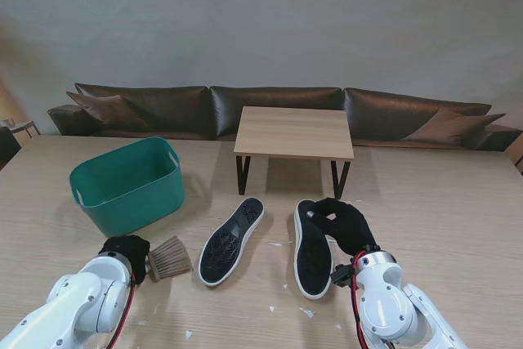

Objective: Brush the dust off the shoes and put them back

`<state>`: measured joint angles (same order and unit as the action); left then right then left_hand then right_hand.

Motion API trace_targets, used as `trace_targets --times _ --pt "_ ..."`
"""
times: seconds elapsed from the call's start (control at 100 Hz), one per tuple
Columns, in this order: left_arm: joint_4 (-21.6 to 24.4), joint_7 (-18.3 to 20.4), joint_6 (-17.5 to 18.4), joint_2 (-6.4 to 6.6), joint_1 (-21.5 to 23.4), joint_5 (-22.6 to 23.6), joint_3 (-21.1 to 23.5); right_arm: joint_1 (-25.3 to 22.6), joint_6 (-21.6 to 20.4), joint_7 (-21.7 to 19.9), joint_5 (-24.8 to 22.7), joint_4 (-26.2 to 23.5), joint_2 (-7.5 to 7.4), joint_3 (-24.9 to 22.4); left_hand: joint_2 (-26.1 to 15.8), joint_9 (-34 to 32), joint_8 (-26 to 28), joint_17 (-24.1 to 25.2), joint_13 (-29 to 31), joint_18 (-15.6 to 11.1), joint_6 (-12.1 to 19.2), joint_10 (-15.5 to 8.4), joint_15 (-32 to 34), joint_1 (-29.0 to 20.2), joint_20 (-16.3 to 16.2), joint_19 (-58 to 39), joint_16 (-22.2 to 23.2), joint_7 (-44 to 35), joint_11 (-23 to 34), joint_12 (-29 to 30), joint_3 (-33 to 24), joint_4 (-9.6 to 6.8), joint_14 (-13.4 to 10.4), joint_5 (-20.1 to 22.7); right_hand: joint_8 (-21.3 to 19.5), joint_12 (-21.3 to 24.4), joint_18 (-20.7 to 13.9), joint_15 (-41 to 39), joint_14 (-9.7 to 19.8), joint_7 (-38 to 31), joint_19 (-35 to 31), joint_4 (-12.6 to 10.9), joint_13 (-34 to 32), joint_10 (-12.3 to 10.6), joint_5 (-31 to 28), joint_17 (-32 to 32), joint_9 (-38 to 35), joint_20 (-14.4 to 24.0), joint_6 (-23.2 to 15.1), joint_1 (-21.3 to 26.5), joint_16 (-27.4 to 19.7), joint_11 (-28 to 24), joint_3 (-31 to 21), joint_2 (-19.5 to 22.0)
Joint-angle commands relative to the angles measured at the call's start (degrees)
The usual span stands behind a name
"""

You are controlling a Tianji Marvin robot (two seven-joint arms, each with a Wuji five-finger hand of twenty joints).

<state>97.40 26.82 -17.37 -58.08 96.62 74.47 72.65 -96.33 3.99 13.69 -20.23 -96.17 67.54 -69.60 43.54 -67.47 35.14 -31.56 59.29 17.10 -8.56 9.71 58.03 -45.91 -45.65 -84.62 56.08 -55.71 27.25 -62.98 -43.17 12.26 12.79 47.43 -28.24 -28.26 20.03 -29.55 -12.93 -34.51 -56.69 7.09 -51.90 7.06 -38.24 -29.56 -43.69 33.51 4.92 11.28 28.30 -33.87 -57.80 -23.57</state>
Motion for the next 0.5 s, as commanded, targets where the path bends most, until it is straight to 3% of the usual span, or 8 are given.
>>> trace_targets --times 0.0,0.05,0.09,0.17,0.23,0.31,0.38,0.49 --pt "-0.80 1.72 0.04 -0.26 0.62 0.33 -0.45 -0.17 0.07 -0.80 0.04 -0.05 0.28 0.18 0.01 4.37 3.82 4.70 -8.41 -2.35 5.41 -0.53 3.75 -2.18 -3.17 -3.31 4.66 -6.98 3.05 -5.88 1.43 0.27 2.68 5.18 0.63 0.68 0.93 -0.74 -0.63 -0.69 0.74 -1.46 -0.62 0.44 1.64 10.60 0.61 0.53 0.29 -0.15 0.43 -0.65 -0.40 1.07" --pt "-0.59 2.14 -0.07 -0.30 0.75 1.32 -0.51 -0.17 0.07 -0.77 0.09 -0.05 0.30 0.19 -0.93 8.75 4.77 7.52 -14.48 -3.73 5.79 0.27 3.36 -1.65 -7.01 -1.39 5.25 -4.68 3.91 -5.38 3.42 -0.03 4.20 6.44 0.63 0.68 0.98 -0.76 -0.44 -0.70 0.73 -1.46 -0.62 0.48 1.70 10.58 0.61 0.54 0.29 -0.17 0.43 -0.67 -0.39 1.11" --pt "-0.51 2.03 -0.09 -0.34 0.88 1.66 -0.51 -0.17 0.08 -0.77 0.13 -0.06 0.30 0.20 -1.21 12.57 4.96 10.40 -19.68 -4.49 6.02 1.41 0.50 -1.39 -9.04 0.52 3.67 -3.62 3.99 2.38 4.38 -0.05 5.87 7.41 0.63 0.68 0.96 -0.74 -0.59 -0.74 0.70 -1.46 -0.56 0.43 1.69 10.54 0.59 0.57 0.30 -0.17 0.43 -0.69 -0.41 1.07" --pt "-0.51 1.48 0.06 -0.36 1.09 1.69 -0.38 -0.15 0.10 -0.75 0.17 -0.06 0.31 0.20 -0.90 13.95 5.61 12.15 -22.02 -4.37 5.46 2.42 -6.91 -1.69 -8.85 2.84 -1.39 -2.89 0.14 8.53 4.38 0.04 7.15 8.27 0.63 0.69 0.99 -0.80 -0.53 -0.78 0.70 -1.47 -0.62 0.44 1.69 10.56 0.64 0.58 0.32 -0.13 0.44 -0.69 -0.46 1.08" --pt "-0.53 1.45 0.05 -0.33 1.11 1.07 -0.32 -0.14 0.14 -0.75 0.25 -0.09 0.32 0.20 -1.05 11.94 6.37 12.27 -20.71 -3.01 4.71 2.79 -14.61 -2.37 -6.36 4.57 -8.16 -2.49 -3.95 16.76 4.37 -0.13 8.54 8.30 0.63 0.69 1.00 -0.82 -0.62 -0.82 0.71 -1.47 -0.62 0.49 1.66 10.57 0.58 0.59 0.39 -0.12 0.44 -0.72 -0.48 1.07" --pt "-0.70 1.58 0.62 -0.25 1.06 0.49 -0.23 -0.16 0.14 -0.74 0.27 -0.12 0.33 0.22 -3.04 7.34 7.05 8.87 -15.45 -1.17 2.61 2.62 -21.94 -4.05 0.26 7.88 -16.11 -5.01 -7.79 26.50 3.21 -0.72 7.19 4.32 0.66 0.70 1.01 -0.86 -0.57 -0.81 0.71 -1.44 -0.66 0.46 1.74 10.57 0.59 0.60 0.33 -0.19 0.45 -0.72 -0.41 1.14" --pt "-1.02 1.10 1.30 -0.20 1.04 0.14 -0.22 -0.15 0.13 -0.74 0.29 -0.11 0.33 0.23 -4.21 1.98 2.72 5.17 -9.94 0.00 0.67 1.32 -25.50 -5.29 5.16 10.50 -20.38 -10.78 -10.57 23.23 1.84 -0.97 5.23 0.61 0.68 0.70 1.01 -0.85 -0.62 -0.80 0.73 -1.44 -0.65 0.45 1.83 10.61 0.59 0.61 0.37 -0.15 0.44 -0.73 -0.39 1.12" --pt "-1.96 -1.34 1.69 -0.20 0.87 -1.54 -0.38 -0.17 0.11 -0.72 0.32 -0.10 0.34 0.26 -3.68 -5.67 -5.38 -3.05 -0.66 2.27 -1.63 0.26 -28.44 -6.67 10.78 12.58 -24.89 -18.13 -13.81 27.69 -1.85 -1.54 3.63 -2.23 0.71 0.70 1.07 -0.90 -0.64 -0.77 0.72 -1.45 -0.68 0.42 1.98 10.57 0.62 0.63 0.43 0.01 0.46 -0.74 -0.46 1.26"
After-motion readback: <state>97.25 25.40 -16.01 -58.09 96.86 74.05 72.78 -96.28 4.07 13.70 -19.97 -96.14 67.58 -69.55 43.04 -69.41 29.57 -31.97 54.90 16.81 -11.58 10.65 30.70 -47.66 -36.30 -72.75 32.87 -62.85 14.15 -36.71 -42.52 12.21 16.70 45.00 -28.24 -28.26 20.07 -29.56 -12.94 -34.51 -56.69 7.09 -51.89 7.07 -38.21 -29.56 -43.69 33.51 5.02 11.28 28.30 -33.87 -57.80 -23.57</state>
